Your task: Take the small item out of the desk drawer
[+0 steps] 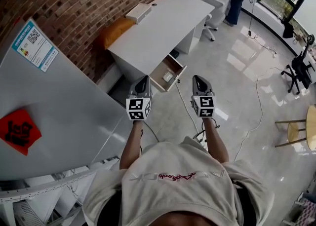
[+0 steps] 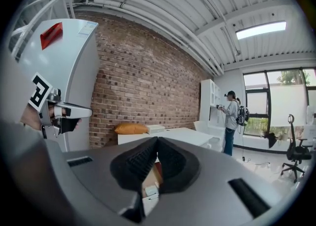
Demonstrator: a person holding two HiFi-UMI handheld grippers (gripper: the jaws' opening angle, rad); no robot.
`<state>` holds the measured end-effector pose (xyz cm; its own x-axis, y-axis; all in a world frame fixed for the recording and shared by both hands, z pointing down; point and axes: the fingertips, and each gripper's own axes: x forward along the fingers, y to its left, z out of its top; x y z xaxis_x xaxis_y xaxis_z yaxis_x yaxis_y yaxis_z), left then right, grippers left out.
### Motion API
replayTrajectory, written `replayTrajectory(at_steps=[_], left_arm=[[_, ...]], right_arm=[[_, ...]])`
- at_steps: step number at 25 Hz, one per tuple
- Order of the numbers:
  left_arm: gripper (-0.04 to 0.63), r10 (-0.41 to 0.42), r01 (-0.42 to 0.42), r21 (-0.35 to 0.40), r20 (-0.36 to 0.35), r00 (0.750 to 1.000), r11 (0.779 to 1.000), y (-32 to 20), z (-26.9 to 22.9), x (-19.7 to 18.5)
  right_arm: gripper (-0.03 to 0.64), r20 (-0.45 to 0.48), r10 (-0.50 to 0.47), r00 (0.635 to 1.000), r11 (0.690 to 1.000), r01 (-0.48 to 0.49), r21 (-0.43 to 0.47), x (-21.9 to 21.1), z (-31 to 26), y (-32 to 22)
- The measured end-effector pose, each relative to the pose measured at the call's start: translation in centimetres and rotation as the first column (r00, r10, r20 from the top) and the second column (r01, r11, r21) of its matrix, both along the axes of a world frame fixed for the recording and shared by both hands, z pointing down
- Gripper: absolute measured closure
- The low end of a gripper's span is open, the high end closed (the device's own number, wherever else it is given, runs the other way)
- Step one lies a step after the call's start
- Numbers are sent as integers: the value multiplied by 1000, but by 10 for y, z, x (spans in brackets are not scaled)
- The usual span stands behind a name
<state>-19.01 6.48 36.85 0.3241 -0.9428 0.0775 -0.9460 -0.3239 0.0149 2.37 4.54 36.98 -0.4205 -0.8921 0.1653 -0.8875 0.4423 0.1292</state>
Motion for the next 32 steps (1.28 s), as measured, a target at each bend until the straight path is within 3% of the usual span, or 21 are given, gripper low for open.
replayTrajectory(at_steps=[18,32], left_arm=[[586,41,-41,-46,11,999,998,-51,22,19],[586,1,0,-79,21,1000,997,-147,22,59]], right_arm=[[604,-4,21,1000,999,-21,-41,16,23,-46],[604,14,-21,1000,999,22,-50,53,20,-154]])
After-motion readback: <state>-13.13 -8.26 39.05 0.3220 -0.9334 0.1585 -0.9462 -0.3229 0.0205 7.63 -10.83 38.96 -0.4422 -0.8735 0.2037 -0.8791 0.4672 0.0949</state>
